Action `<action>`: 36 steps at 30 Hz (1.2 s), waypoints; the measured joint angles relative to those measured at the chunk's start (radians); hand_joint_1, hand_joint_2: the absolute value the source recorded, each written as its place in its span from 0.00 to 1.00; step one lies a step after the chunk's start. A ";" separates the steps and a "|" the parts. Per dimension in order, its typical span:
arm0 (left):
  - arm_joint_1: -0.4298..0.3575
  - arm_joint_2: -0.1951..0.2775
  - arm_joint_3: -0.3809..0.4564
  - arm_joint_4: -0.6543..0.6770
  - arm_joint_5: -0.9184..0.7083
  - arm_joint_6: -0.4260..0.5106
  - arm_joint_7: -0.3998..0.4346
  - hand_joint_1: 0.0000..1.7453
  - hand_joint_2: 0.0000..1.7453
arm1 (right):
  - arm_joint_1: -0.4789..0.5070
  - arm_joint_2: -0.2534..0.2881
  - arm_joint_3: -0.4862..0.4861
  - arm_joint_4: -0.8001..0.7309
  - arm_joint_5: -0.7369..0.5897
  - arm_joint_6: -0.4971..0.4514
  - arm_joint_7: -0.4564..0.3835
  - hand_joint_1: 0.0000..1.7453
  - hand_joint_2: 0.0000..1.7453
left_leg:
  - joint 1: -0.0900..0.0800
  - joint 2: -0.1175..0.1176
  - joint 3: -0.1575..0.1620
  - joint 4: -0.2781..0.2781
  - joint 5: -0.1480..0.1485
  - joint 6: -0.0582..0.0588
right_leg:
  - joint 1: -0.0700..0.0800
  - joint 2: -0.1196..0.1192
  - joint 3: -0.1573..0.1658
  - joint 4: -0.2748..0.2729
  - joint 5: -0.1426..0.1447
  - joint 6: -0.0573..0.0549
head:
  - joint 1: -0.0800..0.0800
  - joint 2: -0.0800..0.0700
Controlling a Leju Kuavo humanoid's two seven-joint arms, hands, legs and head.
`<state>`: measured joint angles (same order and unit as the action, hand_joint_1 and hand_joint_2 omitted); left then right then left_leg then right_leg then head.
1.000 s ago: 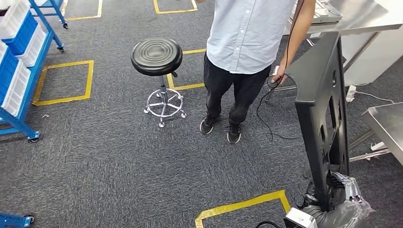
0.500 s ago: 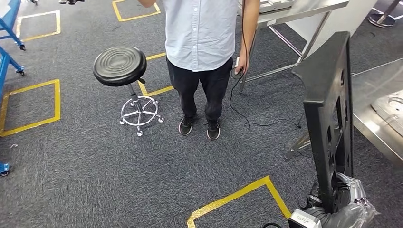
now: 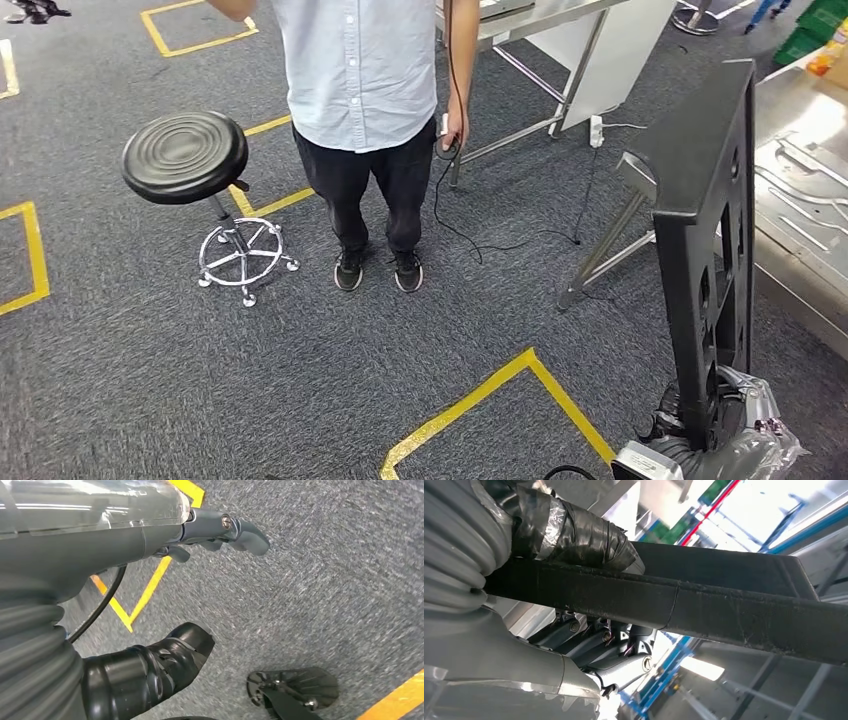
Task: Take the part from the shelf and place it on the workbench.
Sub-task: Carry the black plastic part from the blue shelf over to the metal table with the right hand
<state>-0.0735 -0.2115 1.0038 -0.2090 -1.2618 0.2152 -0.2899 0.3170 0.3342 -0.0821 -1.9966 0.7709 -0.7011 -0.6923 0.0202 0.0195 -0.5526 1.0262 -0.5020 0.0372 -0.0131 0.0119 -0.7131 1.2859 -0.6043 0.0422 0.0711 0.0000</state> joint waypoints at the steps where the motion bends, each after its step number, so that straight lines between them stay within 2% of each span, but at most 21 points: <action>1: 0.001 0.000 0.000 0.000 0.000 0.000 0.000 0.00 1.00 | 0.001 0.000 -0.001 0.000 0.000 0.000 0.000 1.00 1.00 | -0.001 0.014 0.001 0.000 -0.002 0.000 | -0.001 -0.004 -0.015 0.027 -0.002 0.001 | 0.000 0.000; 2: 0.001 0.000 0.000 0.000 0.000 0.000 0.000 0.00 1.00 | 0.001 0.000 -0.002 0.000 0.000 0.000 0.000 1.00 1.00 | -0.001 0.027 0.003 0.000 -0.004 -0.001 | -0.001 -0.007 -0.011 0.016 0.016 0.001 | 0.000 0.000; 3: 0.000 0.000 0.000 0.000 0.000 0.000 0.000 0.00 1.00 | 0.001 0.000 -0.002 0.000 0.000 0.000 0.000 1.00 1.00 | -0.001 0.038 0.007 0.000 -0.007 -0.002 | -0.001 -0.014 0.016 -0.035 0.050 -0.001 | 0.000 0.000; 5: -0.003 -0.001 0.000 0.000 -0.001 -0.001 0.000 0.00 1.00 | 0.001 0.000 -0.002 0.000 0.000 0.000 0.000 1.00 1.00 | -0.003 0.057 0.017 0.000 -0.014 -0.009 | 0.008 -0.056 0.090 -0.177 0.112 -0.013 | 0.000 0.000; 7: -0.003 -0.001 0.000 0.000 -0.001 -0.002 0.000 0.00 1.00 | -0.001 0.000 -0.002 0.000 0.001 0.000 0.000 1.00 1.00 | -0.007 0.072 0.024 -0.001 -0.020 -0.017 | 0.020 -0.089 0.123 -0.248 0.128 -0.026 | 0.000 0.000; 10: -0.006 -0.001 0.000 0.000 -0.001 -0.003 0.000 0.00 1.00 | 0.000 0.000 -0.002 0.000 0.003 0.000 0.000 1.00 1.00 | -0.009 0.090 0.036 -0.005 -0.028 -0.032 | 0.019 -0.063 0.125 -0.260 0.129 -0.039 | 0.000 0.000; 12: -0.006 -0.001 0.000 0.000 -0.001 -0.003 -0.002 0.00 1.00 | -0.002 0.000 -0.002 0.000 0.003 0.000 0.000 1.00 1.00 | -0.007 0.053 0.024 0.038 -0.061 -0.039 | 0.011 -0.039 0.133 -0.272 0.135 -0.051 | -0.001 0.000; 14: -0.005 -0.001 0.000 0.000 -0.001 -0.003 -0.002 0.00 1.00 | -0.005 0.000 -0.003 0.000 0.004 0.000 0.000 1.00 1.00 | -0.005 0.004 -0.031 0.155 -0.121 -0.041 | 0.007 -0.017 0.137 -0.275 0.136 -0.059 | -0.002 0.000; 16: -0.002 -0.001 0.000 0.000 0.000 -0.003 -0.002 0.00 1.00 | -0.004 0.000 -0.003 0.000 0.005 0.000 0.000 1.00 1.00 | -0.005 -0.009 -0.091 0.260 -0.150 -0.043 | 0.008 0.010 0.137 -0.272 0.135 -0.061 | -0.002 0.000; 17: -0.001 -0.001 0.000 0.000 0.000 -0.003 -0.002 0.00 1.00 | -0.004 0.000 -0.003 0.001 0.005 0.000 0.000 1.00 1.00 | -0.005 -0.010 -0.101 0.266 -0.135 -0.043 | 0.008 0.026 0.138 -0.269 0.133 -0.061 | -0.002 0.000; 18: -0.001 -0.001 0.000 0.000 0.000 -0.003 -0.002 0.00 1.00 | -0.004 0.000 -0.003 0.001 0.005 0.000 0.000 1.00 1.00 | -0.005 -0.013 -0.092 0.233 -0.101 -0.042 | 0.007 0.041 0.139 -0.266 0.131 -0.060 | -0.002 0.000; 19: -0.001 -0.001 0.000 0.000 0.000 -0.003 -0.002 0.00 1.00 | -0.004 0.000 -0.003 0.001 0.006 0.000 0.000 1.00 1.00 | -0.004 -0.024 -0.070 0.170 -0.058 -0.041 | 0.007 0.055 0.139 -0.261 0.127 -0.058 | -0.002 0.000; 21: -0.001 -0.001 0.000 0.000 0.000 -0.003 -0.003 0.00 1.00 | -0.004 0.000 -0.003 0.001 0.007 0.000 0.000 1.00 1.00 | -0.001 -0.068 -0.028 0.058 -0.006 -0.035 | 0.008 0.079 0.136 -0.250 0.120 -0.049 | -0.002 0.000; 23: -0.003 0.000 0.001 0.000 0.000 -0.002 -0.003 0.00 1.00 | -0.003 0.000 -0.003 0.001 0.008 0.000 0.000 1.00 1.00 | -0.002 -0.091 -0.014 0.022 -0.003 -0.029 | 0.007 0.099 0.128 -0.245 0.119 -0.037 | -0.001 0.000; 25: -0.005 0.000 0.001 0.000 0.000 -0.001 -0.003 0.00 1.00 | 0.000 -0.001 -0.003 0.001 0.010 0.000 0.000 1.00 1.00 | -0.003 -0.073 -0.009 0.013 0.002 -0.017 | 0.002 0.111 0.124 -0.246 0.121 -0.025 | -0.002 0.000; 27: -0.006 -0.001 0.001 0.000 -0.001 -0.002 -0.006 0.00 1.00 | 0.001 -0.001 -0.003 0.000 0.010 0.000 0.000 1.00 1.00 | 0.000 -0.050 -0.004 0.002 0.008 -0.004 | 0.004 0.073 0.108 -0.216 0.102 -0.016 | 0.002 0.000; 29: -0.005 -0.001 0.001 0.000 -0.002 -0.006 -0.014 0.00 1.00 | -0.001 -0.001 -0.003 0.001 0.011 0.000 0.000 1.00 1.00 | 0.000 -0.024 -0.001 -0.003 0.008 0.003 | 0.005 0.015 0.057 -0.112 0.048 -0.007 | 0.005 0.000; 31: -0.002 -0.001 0.001 0.000 -0.002 -0.008 -0.020 0.00 1.00 | -0.002 -0.002 -0.003 0.004 0.013 0.000 0.000 1.00 1.00 | -0.002 0.003 0.001 -0.003 0.004 0.005 | 0.001 -0.002 -0.002 -0.001 0.008 0.000 | 0.006 0.000; 32: -0.001 -0.001 0.001 0.000 -0.002 -0.009 -0.021 0.00 1.00 | -0.001 -0.002 -0.003 0.006 0.013 0.000 0.000 1.00 1.00 | -0.002 0.016 0.002 -0.003 0.002 0.004 | -0.001 -0.005 -0.011 0.013 0.015 0.001 | 0.006 0.000; 34: -0.001 0.000 0.001 0.000 -0.002 -0.009 -0.022 0.00 1.00 | -0.001 -0.003 -0.003 0.008 0.013 0.000 0.001 1.00 1.00 | -0.002 0.039 0.010 -0.003 -0.004 0.000 | -0.001 -0.021 0.031 -0.073 0.077 -0.002 | 0.006 0.000; 36: -0.002 0.000 0.001 0.000 -0.002 -0.010 -0.026 0.00 1.00 | -0.002 -0.003 -0.003 0.008 0.014 0.000 0.001 1.00 1.00 | -0.004 0.058 0.020 -0.003 -0.012 -0.007 | 0.008 -0.070 0.099 -0.204 0.128 -0.014 | 0.006 0.000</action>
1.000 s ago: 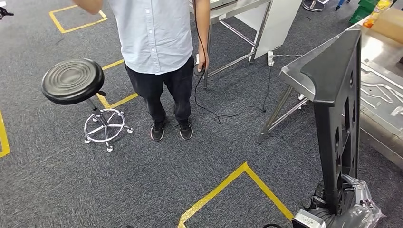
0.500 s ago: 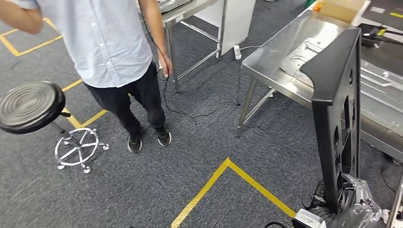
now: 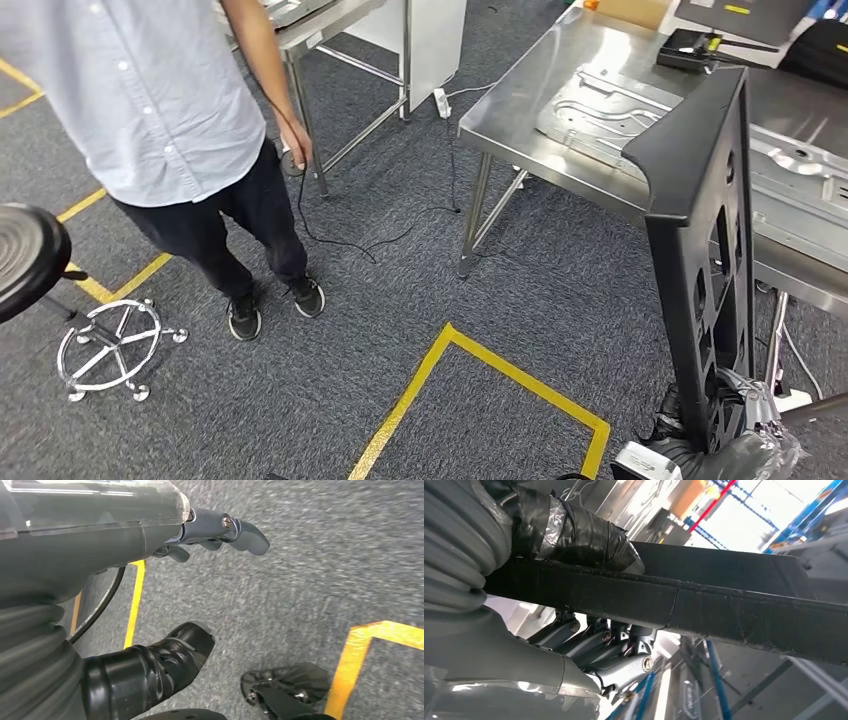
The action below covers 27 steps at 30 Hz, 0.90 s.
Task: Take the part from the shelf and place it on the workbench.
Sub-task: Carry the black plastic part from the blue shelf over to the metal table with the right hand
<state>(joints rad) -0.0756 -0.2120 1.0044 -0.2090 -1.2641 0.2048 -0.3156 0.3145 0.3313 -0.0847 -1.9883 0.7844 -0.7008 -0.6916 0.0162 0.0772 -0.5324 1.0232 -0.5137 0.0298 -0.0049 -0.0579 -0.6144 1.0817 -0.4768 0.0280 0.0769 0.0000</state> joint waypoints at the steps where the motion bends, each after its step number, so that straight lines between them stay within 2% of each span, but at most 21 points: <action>1: 0.000 0.000 0.000 0.000 0.000 -0.002 -0.003 0.00 1.00 | -0.001 0.000 0.000 0.000 0.000 0.000 0.000 1.00 1.00 | -0.002 0.008 0.004 0.000 -0.003 -0.005 | 0.006 -0.018 0.018 -0.037 0.009 -0.007 | 0.000 0.000; 2: 0.000 0.000 0.000 0.000 0.000 -0.006 -0.006 0.00 1.00 | -0.001 0.000 0.000 0.000 0.000 0.000 0.000 1.00 1.00 | -0.003 0.017 0.007 -0.002 -0.005 -0.010 | 0.012 -0.025 0.022 -0.050 0.006 -0.013 | 0.000 0.000; 4: -0.002 0.000 0.000 0.000 -0.001 -0.015 -0.012 0.00 1.00 | 0.000 -0.001 0.000 0.000 0.000 0.000 0.000 1.00 1.00 | -0.005 0.034 0.016 -0.008 -0.009 -0.020 | 0.011 -0.001 0.023 -0.056 0.009 -0.023 | 0.000 0.000; 5: -0.002 0.001 0.000 0.000 -0.001 -0.021 -0.014 0.00 1.00 | 0.000 -0.001 0.000 0.000 0.000 0.000 0.000 1.00 1.00 | -0.005 0.027 0.020 -0.006 -0.016 -0.026 | 0.007 0.010 0.028 -0.064 0.011 -0.027 | 0.000 0.000; 7: -0.002 0.002 0.000 0.000 0.000 -0.029 -0.018 0.00 1.00 | -0.003 -0.002 0.000 0.001 0.001 0.000 -0.001 1.00 1.00 | -0.003 -0.019 0.000 0.050 -0.053 -0.035 | -0.001 0.033 0.039 -0.077 0.017 -0.039 | -0.002 0.000; 8: -0.001 0.002 0.000 0.000 0.000 -0.033 -0.020 0.00 1.00 | -0.005 -0.002 0.000 0.003 0.002 0.000 -0.001 1.00 1.00 | -0.003 -0.046 -0.027 0.108 -0.082 -0.037 | -0.001 0.044 0.040 -0.078 0.018 -0.042 | -0.002 0.000; 10: 0.002 0.003 0.000 0.000 0.000 -0.036 -0.023 0.00 1.00 | -0.007 -0.002 0.000 0.009 0.003 0.000 -0.001 1.00 1.00 | -0.003 -0.066 -0.094 0.234 -0.127 -0.039 | 0.001 0.071 0.040 -0.077 0.017 -0.046 | -0.002 0.000; 11: 0.003 0.004 0.000 0.000 0.000 -0.038 -0.023 0.00 1.00 | -0.007 -0.003 0.000 0.012 0.004 0.000 -0.001 1.00 1.00 | -0.003 -0.068 -0.114 0.261 -0.124 -0.039 | 0.001 0.086 0.040 -0.075 0.016 -0.047 | -0.002 0.000; 12: 0.004 0.004 0.000 0.000 0.000 -0.040 -0.023 0.00 1.00 | -0.007 -0.003 0.000 0.016 0.004 0.000 -0.001 1.00 1.00 | -0.003 -0.069 -0.118 0.253 -0.102 -0.038 | 0.001 0.101 0.041 -0.073 0.015 -0.047 | -0.002 0.000; 13: 0.004 0.005 0.000 0.000 0.000 -0.041 -0.023 0.00 1.00 | -0.007 -0.004 0.000 0.018 0.005 0.000 -0.001 1.00 1.00 | -0.002 -0.073 -0.104 0.206 -0.062 -0.037 | 0.001 0.115 0.041 -0.069 0.013 -0.046 | -0.003 0.000; 14: 0.004 0.006 0.000 0.000 0.000 -0.043 -0.023 0.00 1.00 | -0.007 -0.005 0.000 0.020 0.005 0.000 -0.001 1.00 1.00 | -0.002 -0.086 -0.082 0.141 -0.022 -0.034 | 0.000 0.128 0.041 -0.063 0.010 -0.043 | -0.003 0.000; 15: 0.004 0.007 0.000 0.000 0.000 -0.044 -0.024 0.00 1.00 | -0.008 -0.005 0.000 0.022 0.005 0.000 -0.001 1.00 1.00 | -0.001 -0.103 -0.060 0.081 0.005 -0.031 | 0.001 0.140 0.038 -0.056 0.006 -0.039 | -0.002 0.000; 16: 0.003 0.008 0.000 0.000 0.000 -0.045 -0.024 0.00 1.00 | -0.009 -0.006 0.000 0.023 0.005 0.000 -0.001 1.00 1.00 | -0.001 -0.117 -0.044 0.039 0.021 -0.028 | 0.001 0.151 0.035 -0.051 0.003 -0.034 | -0.002 0.000; 17: 0.002 0.009 0.000 0.000 0.000 -0.045 -0.024 0.00 1.00 | -0.009 -0.006 0.000 0.024 0.005 0.000 0.000 1.00 1.00 | -0.002 -0.126 -0.036 0.019 0.023 -0.024 | 0.001 0.160 0.032 -0.047 0.002 -0.029 | -0.002 0.000; 19: -0.001 0.010 0.000 0.000 0.000 -0.046 -0.023 0.00 1.00 | -0.009 -0.006 0.000 0.025 0.006 0.000 0.000 1.00 1.00 | -0.004 -0.116 -0.032 0.014 0.022 -0.013 | 0.000 0.175 0.027 -0.048 0.003 -0.017 | -0.002 0.000; 20: -0.002 0.010 0.000 0.000 0.000 -0.046 -0.023 0.00 1.00 | -0.008 -0.007 0.000 0.025 0.006 0.000 0.000 1.00 1.00 | -0.003 -0.106 -0.030 0.010 0.026 -0.006 | -0.001 0.173 0.026 -0.046 0.002 -0.013 | -0.002 0.000; 22: -0.003 0.010 0.000 0.000 -0.001 -0.047 -0.023 0.00 1.00 | -0.010 -0.008 0.000 0.025 0.006 0.000 0.000 1.00 1.00 | 0.001 -0.088 -0.025 -0.002 0.032 0.005 | 0.000 0.131 0.008 -0.008 -0.023 -0.001 | 0.000 0.000; 24: -0.002 0.010 0.000 0.000 -0.001 -0.047 -0.023 0.00 1.00 | -0.013 -0.010 0.000 0.026 0.007 0.000 0.000 1.00 1.00 | 0.001 -0.067 -0.022 -0.006 0.032 0.011 | -0.003 0.081 -0.044 0.095 -0.076 0.011 | 0.001 0.000; 25: 0.000 0.010 0.000 0.000 -0.001 -0.047 -0.023 0.00 1.00 | -0.015 -0.012 0.000 0.028 0.008 0.000 0.000 1.00 1.00 | 0.001 -0.055 -0.022 -0.006 0.031 0.012 | -0.007 0.073 -0.073 0.150 -0.097 0.015 | 0.001 0.000; 26: 0.002 0.011 0.000 0.000 -0.001 -0.047 -0.023 0.00 1.00 | -0.015 -0.013 0.000 0.030 0.008 0.000 0.000 1.00 1.00 | 0.001 -0.042 -0.021 -0.005 0.028 0.013 | -0.011 0.069 -0.091 0.183 -0.103 0.018 | 0.001 0.000; 27: 0.003 0.011 0.000 0.000 -0.001 -0.046 -0.021 0.00 1.00 | -0.015 -0.015 0.000 0.032 0.009 0.000 0.001 1.00 1.00 | 0.001 -0.030 -0.020 -0.005 0.027 0.012 | -0.013 0.065 -0.093 0.184 -0.091 0.020 | 0.001 0.000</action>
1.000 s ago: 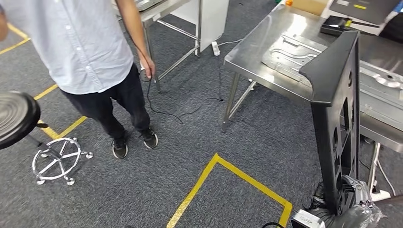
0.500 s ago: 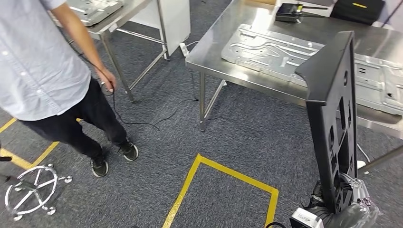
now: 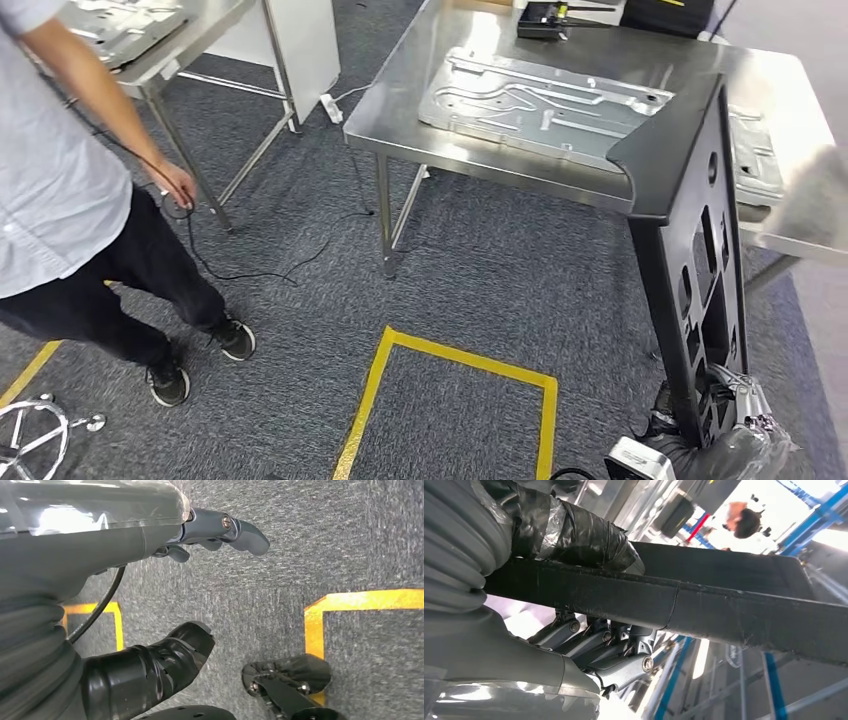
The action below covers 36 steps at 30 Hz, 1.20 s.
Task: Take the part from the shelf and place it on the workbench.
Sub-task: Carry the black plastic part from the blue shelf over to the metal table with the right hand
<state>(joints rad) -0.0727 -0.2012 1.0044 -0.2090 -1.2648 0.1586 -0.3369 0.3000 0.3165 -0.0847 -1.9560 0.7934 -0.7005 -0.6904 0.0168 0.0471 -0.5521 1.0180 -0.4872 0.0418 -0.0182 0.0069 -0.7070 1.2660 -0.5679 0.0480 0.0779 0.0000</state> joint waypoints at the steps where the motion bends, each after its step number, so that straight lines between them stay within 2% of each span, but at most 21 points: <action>1: 0.000 0.000 0.000 0.000 0.000 0.001 0.002 0.00 1.00 | 0.000 -0.001 0.000 0.001 0.001 0.000 0.001 1.00 1.00 | 0.000 0.011 0.002 0.000 -0.002 -0.002 | -0.002 -0.006 0.017 -0.034 0.027 0.000 | 0.000 0.000; 3: -0.001 0.000 0.000 0.000 0.002 0.008 0.009 0.00 1.00 | 0.000 -0.002 0.000 0.001 0.002 0.000 0.002 1.00 1.00 | -0.002 0.028 0.010 0.000 -0.009 -0.010 | 0.003 -0.040 0.082 -0.158 0.084 -0.007 | 0.000 0.000; 5: -0.002 0.000 0.002 0.000 0.008 0.015 0.015 0.00 1.00 | -0.001 -0.002 0.001 0.001 0.001 0.000 0.003 1.00 1.00 | -0.005 0.043 0.017 0.000 -0.015 -0.021 | 0.013 -0.066 0.118 -0.233 0.104 -0.019 | 0.000 0.000; 6: -0.003 0.000 0.004 0.000 0.010 0.017 0.017 0.00 1.00 | -0.001 -0.002 0.001 0.001 0.000 0.000 0.004 1.00 1.00 | -0.007 0.050 0.019 -0.001 -0.017 -0.026 | 0.017 -0.065 0.118 -0.238 0.100 -0.025 | 0.000 0.000; 7: -0.004 0.000 0.006 0.000 0.012 0.018 0.017 0.00 1.00 | 0.000 -0.002 0.002 0.001 -0.001 0.000 0.005 1.00 1.00 | -0.008 0.058 0.023 -0.003 -0.018 -0.032 | 0.018 -0.055 0.118 -0.241 0.102 -0.031 | -0.001 0.000; 8: -0.006 0.000 0.008 0.000 0.012 0.019 0.018 0.00 1.00 | 0.001 -0.003 0.002 0.001 -0.001 0.000 0.006 1.00 1.00 | -0.006 0.056 0.026 -0.003 -0.022 -0.037 | 0.015 -0.047 0.120 -0.244 0.103 -0.036 | -0.001 0.000; 10: -0.007 0.001 0.011 0.000 0.012 0.022 0.019 0.00 1.00 | 0.000 -0.004 0.004 0.001 -0.002 0.000 0.008 1.00 1.00 | -0.004 0.022 0.014 0.037 -0.053 -0.045 | 0.009 -0.033 0.126 -0.254 0.107 -0.049 | -0.001 0.000; 12: -0.004 0.002 0.015 0.000 0.012 0.026 0.022 0.00 1.00 | -0.001 -0.005 0.009 0.001 -0.006 0.000 0.009 1.00 1.00 | -0.001 -0.022 -0.040 0.152 -0.114 -0.047 | 0.008 -0.022 0.130 -0.256 0.107 -0.058 | -0.002 0.000; 13: -0.002 0.002 0.016 0.000 0.013 0.028 0.024 0.00 1.00 | -0.001 -0.006 0.011 0.001 -0.009 0.000 0.010 1.00 1.00 | -0.001 -0.031 -0.074 0.216 -0.139 -0.048 | 0.010 -0.016 0.130 -0.255 0.106 -0.061 | -0.002 0.000; 14: 0.000 0.002 0.016 0.000 0.013 0.029 0.025 0.00 1.00 | -0.001 -0.006 0.013 0.001 -0.011 0.000 0.011 1.00 1.00 | -0.001 -0.036 -0.100 0.261 -0.148 -0.048 | 0.011 -0.009 0.130 -0.254 0.105 -0.063 | -0.002 0.000; 15: 0.001 0.003 0.016 0.000 0.013 0.031 0.026 0.00 1.00 | -0.001 -0.007 0.014 0.001 -0.012 0.000 0.012 1.00 1.00 | -0.001 -0.037 -0.111 0.271 -0.136 -0.047 | 0.013 -0.001 0.130 -0.251 0.103 -0.064 | -0.002 0.000; 16: 0.002 0.004 0.017 0.000 0.013 0.031 0.026 0.00 1.00 | -0.001 -0.007 0.015 0.002 -0.013 0.000 0.015 1.00 1.00 | -0.001 -0.037 -0.103 0.243 -0.106 -0.045 | 0.014 0.006 0.131 -0.248 0.100 -0.064 | -0.002 0.000; 18: 0.001 0.006 0.017 0.000 0.014 0.033 0.027 0.00 1.00 | -0.001 -0.008 0.017 0.002 -0.012 0.000 0.018 1.00 1.00 | -0.002 -0.041 -0.054 0.120 -0.032 -0.037 | 0.015 0.016 0.133 -0.239 0.093 -0.061 | -0.002 0.000; 20: -0.002 0.007 0.018 0.000 0.015 0.033 0.027 0.00 1.00 | -0.001 -0.008 0.021 0.002 -0.011 0.000 0.021 1.00 1.00 | -0.004 -0.047 -0.021 0.033 0.000 -0.032 | 0.019 0.022 0.131 -0.229 0.086 -0.055 | -0.001 0.000; 24: -0.003 0.008 0.019 0.000 0.017 0.027 0.026 0.00 1.00 | -0.001 -0.011 0.027 0.003 -0.009 0.000 0.034 1.00 1.00 | -0.008 -0.049 -0.016 0.017 0.003 -0.034 | 0.022 0.023 0.130 -0.229 0.084 -0.058 | -0.002 0.000; 30: -0.004 0.009 0.021 0.000 0.019 0.018 0.026 0.00 1.00 | -0.001 -0.016 0.039 0.004 -0.011 0.000 0.044 1.00 1.00 | -0.009 -0.049 -0.016 0.017 0.002 -0.028 | 0.021 0.022 0.134 -0.238 0.088 -0.052 | -0.001 0.000; 34: -0.005 0.010 0.026 0.000 0.012 0.016 0.025 0.00 1.00 | -0.001 -0.017 0.044 0.006 -0.004 0.000 0.042 1.00 1.00 | -0.015 -0.050 -0.018 0.024 -0.002 -0.017 | 0.014 0.023 0.135 -0.244 0.090 -0.032 | -0.001 0.000; 36: -0.005 0.010 0.033 0.000 0.006 0.013 0.025 0.00 1.00 | -0.001 -0.016 0.044 0.006 0.000 0.000 0.040 1.00 1.00 | -0.016 -0.049 -0.018 0.022 -0.001 -0.012 | 0.013 0.023 0.136 -0.246 0.090 -0.027 | -0.002 0.000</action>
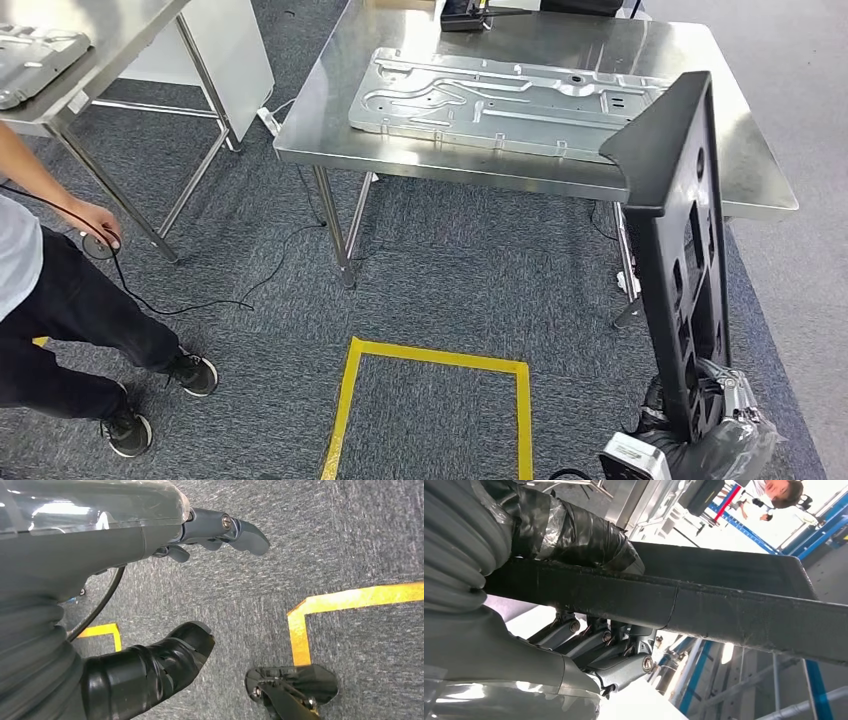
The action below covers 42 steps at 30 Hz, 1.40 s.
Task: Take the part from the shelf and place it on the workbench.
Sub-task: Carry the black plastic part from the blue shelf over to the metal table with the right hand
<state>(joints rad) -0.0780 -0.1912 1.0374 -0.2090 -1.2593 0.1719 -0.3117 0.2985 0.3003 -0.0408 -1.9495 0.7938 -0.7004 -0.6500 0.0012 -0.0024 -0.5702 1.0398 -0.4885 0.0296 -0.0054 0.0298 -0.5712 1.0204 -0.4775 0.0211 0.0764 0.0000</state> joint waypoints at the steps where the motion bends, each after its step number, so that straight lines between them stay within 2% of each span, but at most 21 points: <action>1: 0.000 -0.001 0.004 0.000 -0.002 -0.002 0.000 0.00 1.00 | 0.000 0.000 0.000 0.000 0.000 0.000 0.000 1.00 1.00 | 0.003 0.001 0.003 -0.007 0.003 0.004 | 0.001 0.000 0.001 -0.001 -0.001 0.003 | 0.000 0.000; 4: -0.001 -0.004 0.008 0.000 -0.005 -0.004 0.000 0.00 1.00 | -0.001 0.000 0.000 0.000 -0.003 0.000 0.000 1.00 1.00 | 0.015 0.006 0.023 -0.037 0.013 0.016 | 0.001 -0.009 -0.023 0.058 -0.039 0.014 | 0.002 0.000; 6: -0.001 -0.004 0.010 0.000 -0.007 -0.003 -0.001 0.00 1.00 | -0.003 0.000 0.000 0.002 -0.005 0.000 0.001 1.00 1.00 | 0.015 0.011 0.028 -0.042 0.013 0.018 | -0.007 -0.017 -0.089 0.184 -0.096 0.022 | 0.004 0.000; 8: 0.000 -0.004 0.010 0.000 -0.008 -0.003 -0.001 0.00 1.00 | -0.002 0.000 0.000 0.005 -0.007 0.000 0.002 1.00 1.00 | 0.017 0.014 0.030 -0.041 0.009 0.014 | -0.018 -0.020 -0.140 0.268 -0.112 0.030 | 0.003 0.000; 9: 0.001 -0.004 0.010 0.000 -0.009 -0.003 -0.001 0.00 1.00 | -0.002 0.000 0.000 0.006 -0.008 0.000 0.002 1.00 1.00 | 0.020 0.014 0.033 -0.040 0.005 0.010 | -0.023 -0.021 -0.139 0.257 -0.092 0.034 | 0.003 0.000; 12: 0.001 -0.003 0.010 0.000 -0.010 -0.003 0.000 0.00 1.00 | -0.003 0.000 0.000 0.007 -0.008 0.000 0.002 1.00 1.00 | 0.030 0.014 0.045 -0.029 -0.014 -0.015 | -0.033 -0.032 -0.054 0.077 0.003 0.048 | 0.004 0.000; 14: 0.000 -0.002 0.010 0.000 -0.011 -0.002 0.000 0.00 1.00 | -0.004 0.000 0.000 0.009 -0.009 0.000 0.002 1.00 1.00 | 0.030 0.013 0.048 -0.024 -0.025 -0.033 | -0.029 -0.031 -0.023 0.017 0.011 0.037 | 0.005 0.000; 18: -0.002 -0.002 0.010 0.000 -0.011 -0.002 -0.001 0.00 1.00 | -0.003 0.000 0.000 0.009 -0.011 0.000 0.001 1.00 1.00 | 0.034 0.013 0.057 -0.015 -0.043 -0.056 | -0.024 -0.022 -0.013 0.017 -0.003 -0.005 | 0.004 0.000; 20: -0.003 -0.002 0.010 0.000 -0.011 -0.002 -0.002 0.00 1.00 | -0.004 0.001 0.001 0.009 -0.011 0.000 0.000 1.00 1.00 | 0.034 0.012 0.016 0.079 -0.088 -0.057 | -0.021 -0.023 -0.002 0.014 -0.010 -0.020 | 0.002 0.000; 22: -0.001 -0.002 0.010 0.000 -0.011 -0.002 -0.002 0.00 1.00 | -0.004 0.001 0.001 0.010 -0.011 0.000 0.000 1.00 1.00 | 0.029 0.011 -0.066 0.219 -0.137 -0.050 | -0.012 -0.023 0.005 0.015 -0.018 -0.032 | 0.001 0.000; 23: 0.000 -0.002 0.010 0.000 -0.011 -0.002 -0.002 0.00 1.00 | -0.004 0.001 0.002 0.010 -0.011 0.000 0.000 1.00 1.00 | 0.026 0.011 -0.098 0.262 -0.139 -0.046 | -0.006 -0.021 0.010 0.015 -0.023 -0.037 | 0.001 0.000; 24: 0.002 -0.002 0.010 0.000 -0.012 -0.002 -0.002 0.00 1.00 | -0.003 0.001 0.002 0.011 -0.011 0.000 0.000 1.00 1.00 | 0.022 0.011 -0.114 0.270 -0.121 -0.039 | 0.000 -0.018 0.017 0.015 -0.028 -0.040 | 0.001 0.000; 25: 0.003 -0.002 0.010 0.000 -0.012 -0.002 -0.002 0.00 1.00 | -0.003 0.001 0.002 0.011 -0.012 0.000 0.000 1.00 1.00 | 0.017 0.010 -0.112 0.238 -0.083 -0.029 | 0.006 -0.015 0.026 0.015 -0.034 -0.042 | 0.001 0.000; 27: 0.003 -0.001 0.010 0.000 -0.013 -0.002 -0.002 0.00 1.00 | -0.004 0.001 0.003 0.011 -0.013 0.000 0.001 1.00 1.00 | 0.003 0.007 -0.072 0.115 0.000 0.000 | 0.015 -0.011 0.044 0.014 -0.048 -0.044 | 0.002 0.000; 28: 0.003 0.000 0.010 0.000 -0.013 -0.002 -0.002 0.00 1.00 | -0.004 0.001 0.004 0.011 -0.015 0.000 0.001 1.00 1.00 | -0.003 0.005 -0.050 0.060 0.022 0.013 | 0.017 -0.010 0.049 0.013 -0.054 -0.042 | 0.003 0.000; 30: 0.001 0.002 0.010 0.000 -0.014 -0.002 -0.003 0.00 1.00 | -0.005 0.000 0.007 0.012 -0.020 0.000 0.002 1.00 1.00 | -0.011 0.003 -0.030 0.012 0.024 0.025 | 0.015 -0.010 0.053 0.012 -0.058 -0.033 | 0.005 0.000; 34: 0.003 -0.002 0.010 0.000 -0.016 -0.002 -0.004 0.00 1.00 | -0.005 -0.001 0.011 0.011 -0.024 0.000 0.004 1.00 1.00 | -0.003 0.003 0.016 -0.035 0.022 0.030 | 0.011 -0.015 0.051 0.055 -0.068 -0.012 | 0.007 0.000; 38: -0.001 -0.003 0.010 0.000 -0.024 -0.005 -0.004 0.00 1.00 | -0.009 -0.006 0.015 0.012 -0.024 0.000 0.006 1.00 1.00 | 0.003 0.004 0.040 -0.042 0.009 0.030 | -0.008 -0.018 -0.081 0.247 -0.144 0.014 | 0.009 0.000; 39: 0.001 -0.003 0.010 0.000 -0.025 -0.006 -0.004 0.00 1.00 | -0.009 -0.008 0.015 0.012 -0.023 0.000 0.007 1.00 1.00 | 0.005 0.004 0.047 -0.042 0.003 0.026 | -0.014 -0.019 -0.101 0.257 -0.132 0.021 | 0.009 0.000; 40: 0.002 -0.004 0.010 0.000 -0.026 -0.008 -0.003 0.00 1.00 | -0.009 -0.009 0.015 0.012 -0.023 0.000 0.007 1.00 1.00 | 0.009 0.004 0.057 -0.042 -0.005 0.021 | -0.020 -0.021 -0.102 0.229 -0.097 0.028 | 0.009 0.000; 42: 0.004 -0.005 0.010 0.000 -0.027 -0.010 -0.003 0.00 1.00 | -0.010 -0.010 0.017 0.012 -0.022 0.000 0.007 1.00 1.00 | 0.017 0.004 0.078 -0.040 -0.024 0.007 | -0.028 -0.028 -0.066 0.109 -0.004 0.040 | 0.010 0.000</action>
<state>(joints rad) -0.0739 -0.1959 1.0473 -0.2090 -1.2863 0.1621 -0.3143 0.2888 0.2899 -0.0239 -1.9372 0.7720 -0.7003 -0.6432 0.0179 0.0017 -0.4917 0.9997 -0.5128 0.0364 -0.0335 0.0017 -0.6376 1.1296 -0.4813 0.0609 0.0861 0.0000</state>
